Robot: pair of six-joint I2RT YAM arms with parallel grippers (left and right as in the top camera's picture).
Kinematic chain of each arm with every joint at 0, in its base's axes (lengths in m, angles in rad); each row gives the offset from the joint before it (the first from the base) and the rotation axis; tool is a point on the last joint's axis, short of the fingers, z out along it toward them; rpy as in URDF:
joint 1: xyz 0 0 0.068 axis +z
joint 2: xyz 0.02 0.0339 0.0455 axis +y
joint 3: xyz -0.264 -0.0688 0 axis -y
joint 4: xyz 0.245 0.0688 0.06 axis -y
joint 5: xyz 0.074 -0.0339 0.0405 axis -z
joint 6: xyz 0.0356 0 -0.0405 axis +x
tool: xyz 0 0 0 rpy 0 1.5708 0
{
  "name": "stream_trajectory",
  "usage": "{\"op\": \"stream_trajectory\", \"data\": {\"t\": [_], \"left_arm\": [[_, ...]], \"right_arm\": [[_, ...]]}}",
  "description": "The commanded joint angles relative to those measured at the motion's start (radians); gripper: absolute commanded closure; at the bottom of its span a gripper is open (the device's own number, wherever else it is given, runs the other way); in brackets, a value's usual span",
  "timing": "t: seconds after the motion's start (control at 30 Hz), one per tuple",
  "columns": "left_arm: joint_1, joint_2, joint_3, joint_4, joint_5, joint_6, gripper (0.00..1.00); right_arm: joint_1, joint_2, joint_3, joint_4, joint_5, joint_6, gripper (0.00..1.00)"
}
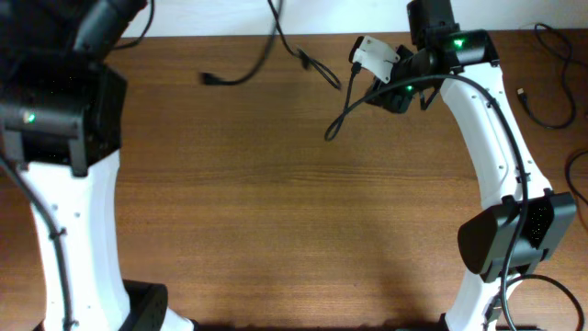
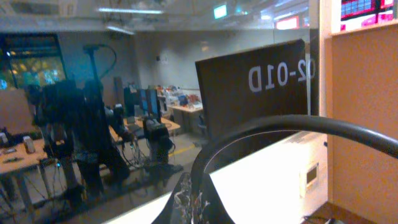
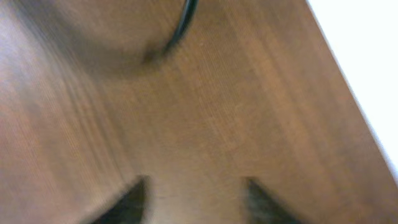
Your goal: Untangle cables
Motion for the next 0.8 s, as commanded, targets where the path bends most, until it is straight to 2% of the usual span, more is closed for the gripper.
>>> {"op": "stream_trajectory", "data": {"t": [0.0, 0.17, 0.63, 0.67, 0.7, 0.73, 0.77], "left_arm": [[0.005, -0.027, 0.005, -0.005, 0.003, 0.013, 1.00], [0.005, -0.021, 0.005, -0.033, 0.000, 0.039, 1.00], [0.005, 0.000, 0.005, -0.053, -0.008, 0.039, 1.00], [0.005, 0.000, 0.005, -0.053, -0.008, 0.039, 1.00], [0.005, 0.000, 0.005, -0.053, -0.008, 0.039, 1.00], [0.005, 0.000, 0.005, -0.053, -0.008, 0.039, 1.00], [0.005, 0.000, 0.005, -0.053, -0.008, 0.039, 1.00]], "right_arm": [[0.003, -0.019, 0.006, 0.005, -0.046, -0.076, 0.01], [0.026, -0.028, 0.006, 0.004, -0.148, -0.072, 0.01], [0.199, -0.065, 0.014, 0.047, -0.194, -0.077, 0.02], [0.206, -0.065, 0.014, 0.047, -0.194, -0.077, 0.20], [0.212, -0.065, 0.013, 0.047, -0.193, -0.077, 0.66], [0.219, -0.065, 0.010, 0.051, -0.190, -0.076, 0.96], [0.219, -0.064, 0.005, 0.051, -0.191, -0.076, 0.96]]}}
